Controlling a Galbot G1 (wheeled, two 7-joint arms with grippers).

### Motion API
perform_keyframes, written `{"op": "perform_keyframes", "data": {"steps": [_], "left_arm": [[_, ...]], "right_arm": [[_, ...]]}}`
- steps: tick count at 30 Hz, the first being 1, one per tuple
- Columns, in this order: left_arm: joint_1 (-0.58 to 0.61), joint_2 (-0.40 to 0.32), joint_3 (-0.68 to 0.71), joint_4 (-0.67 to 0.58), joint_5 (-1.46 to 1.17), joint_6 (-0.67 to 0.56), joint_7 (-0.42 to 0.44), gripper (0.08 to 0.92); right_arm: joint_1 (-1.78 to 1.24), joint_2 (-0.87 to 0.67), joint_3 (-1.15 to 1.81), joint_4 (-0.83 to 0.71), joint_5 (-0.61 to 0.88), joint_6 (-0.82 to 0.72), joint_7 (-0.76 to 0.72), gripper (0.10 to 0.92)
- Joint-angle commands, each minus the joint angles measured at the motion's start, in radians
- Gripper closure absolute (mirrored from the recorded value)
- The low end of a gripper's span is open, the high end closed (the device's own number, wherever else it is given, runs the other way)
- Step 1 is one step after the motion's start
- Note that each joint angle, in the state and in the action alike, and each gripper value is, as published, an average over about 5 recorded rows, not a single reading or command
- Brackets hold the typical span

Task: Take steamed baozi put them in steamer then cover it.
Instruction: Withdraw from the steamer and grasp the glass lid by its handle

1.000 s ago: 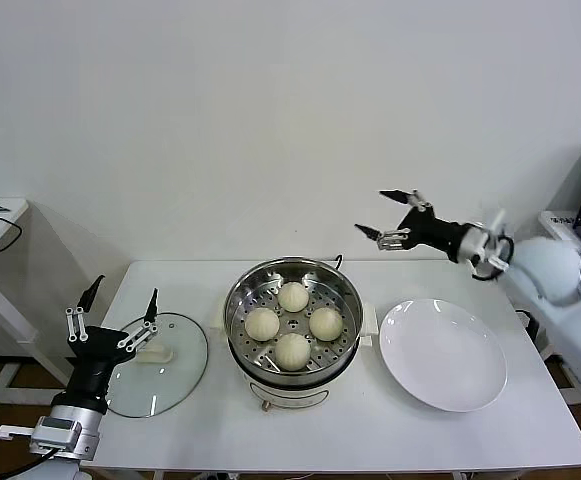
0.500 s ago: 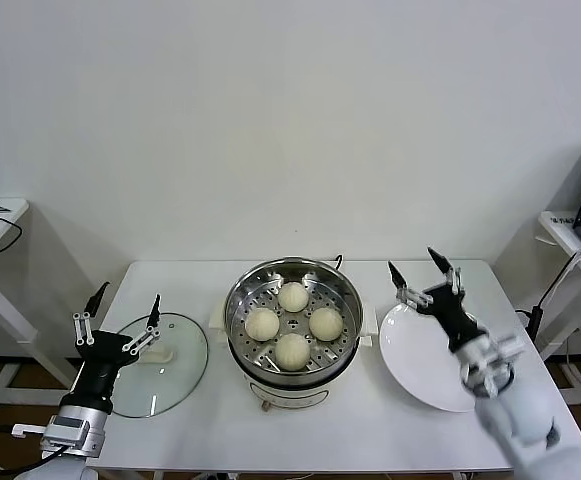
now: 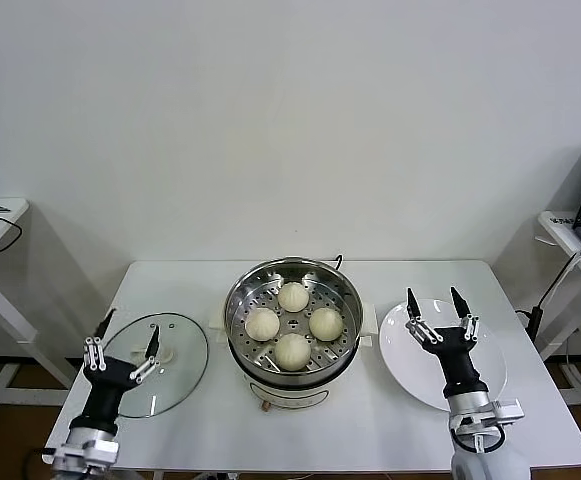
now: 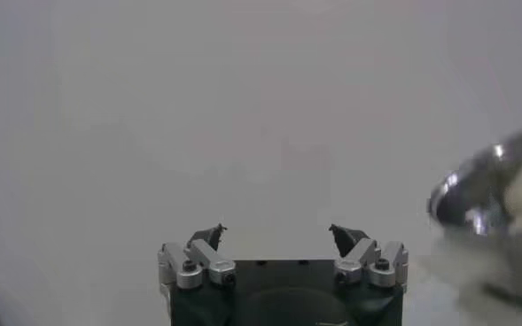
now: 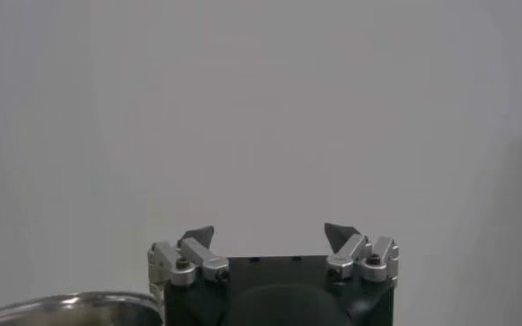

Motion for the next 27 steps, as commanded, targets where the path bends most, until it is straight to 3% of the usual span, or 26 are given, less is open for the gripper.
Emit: {"op": "perform_keyframes", "data": {"steps": [1,11,27], "left_arm": [[0.032,0.01,-0.023,0.211,0.71,-0.163,-0.215,0.177],[-0.025,0.009,-0.049,0.324,0.88,-0.125,-0.277,0.177],[-0.158,0.01,-0.043,0.466,0.882,-0.094,-0.284,0.177]], "right_arm": [[-0.025,0.086,0.02,-0.002,-0.027,0.039,0.025,0.203],[-0.01,0.095,0.005,-0.016,-0.03,0.038,0.022,0.203],[-0.018,0.104,-0.003,-0.015,-0.046,0.04,0.02,0.203]]}}
